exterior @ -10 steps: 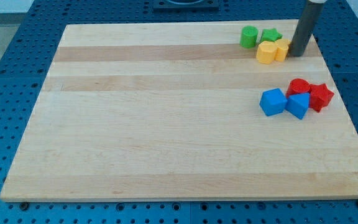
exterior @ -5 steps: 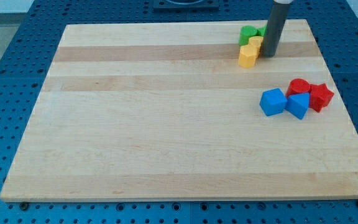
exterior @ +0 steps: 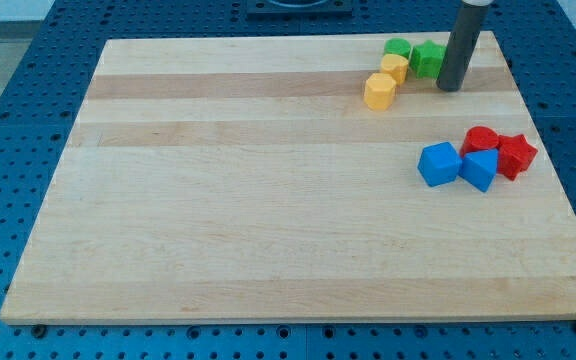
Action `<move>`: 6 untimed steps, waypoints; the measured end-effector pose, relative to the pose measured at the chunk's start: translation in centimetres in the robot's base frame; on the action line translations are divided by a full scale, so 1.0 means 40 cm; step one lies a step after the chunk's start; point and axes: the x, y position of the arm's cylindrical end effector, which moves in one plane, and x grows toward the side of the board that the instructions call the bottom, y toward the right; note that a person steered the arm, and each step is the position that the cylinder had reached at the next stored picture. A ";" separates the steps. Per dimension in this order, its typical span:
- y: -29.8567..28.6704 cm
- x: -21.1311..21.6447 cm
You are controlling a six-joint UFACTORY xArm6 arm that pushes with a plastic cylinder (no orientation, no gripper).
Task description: Push the yellow blocks towards the left side of the board
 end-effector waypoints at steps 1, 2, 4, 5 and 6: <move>-0.010 -0.019; -0.077 -0.025; -0.189 -0.025; -0.222 -0.025; -0.206 -0.025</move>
